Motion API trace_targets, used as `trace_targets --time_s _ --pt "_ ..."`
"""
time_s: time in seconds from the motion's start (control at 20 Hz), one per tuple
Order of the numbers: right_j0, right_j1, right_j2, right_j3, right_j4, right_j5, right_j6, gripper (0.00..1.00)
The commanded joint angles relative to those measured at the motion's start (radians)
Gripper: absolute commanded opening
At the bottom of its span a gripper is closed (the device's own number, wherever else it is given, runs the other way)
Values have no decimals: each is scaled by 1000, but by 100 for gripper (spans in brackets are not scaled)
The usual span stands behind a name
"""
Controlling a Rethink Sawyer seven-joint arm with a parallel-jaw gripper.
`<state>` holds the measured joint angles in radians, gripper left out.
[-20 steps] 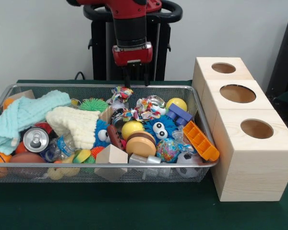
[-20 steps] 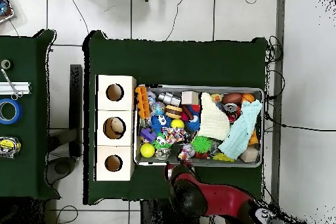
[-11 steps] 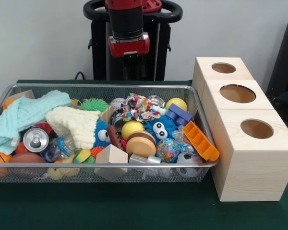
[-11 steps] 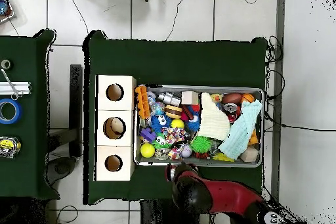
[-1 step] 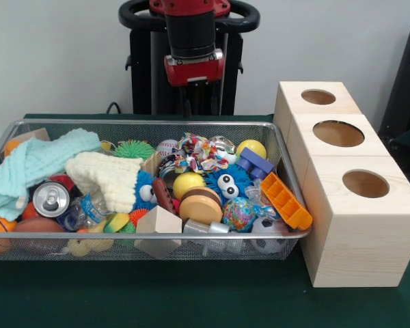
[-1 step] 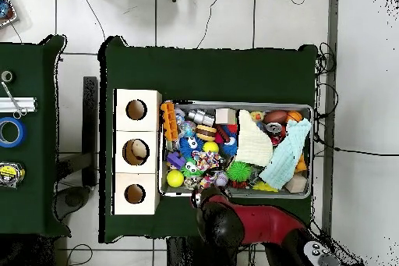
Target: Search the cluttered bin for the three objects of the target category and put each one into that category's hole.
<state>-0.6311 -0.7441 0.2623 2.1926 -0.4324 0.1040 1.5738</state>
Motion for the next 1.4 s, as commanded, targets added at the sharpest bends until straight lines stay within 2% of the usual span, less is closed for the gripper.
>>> trace_targets --time_s 0.05,0.35,0.55,0.7,1.4 --pt "5 56 67 -184 20 86 53 100" --pt "-39 83 72 -199 -31 80 8 100" --pt "-48 92 64 -191 -45 60 13 100" --pt "-41 96 51 -185 -49 47 24 100" --pt "6 199 -27 -171 -108 -106 89 100"
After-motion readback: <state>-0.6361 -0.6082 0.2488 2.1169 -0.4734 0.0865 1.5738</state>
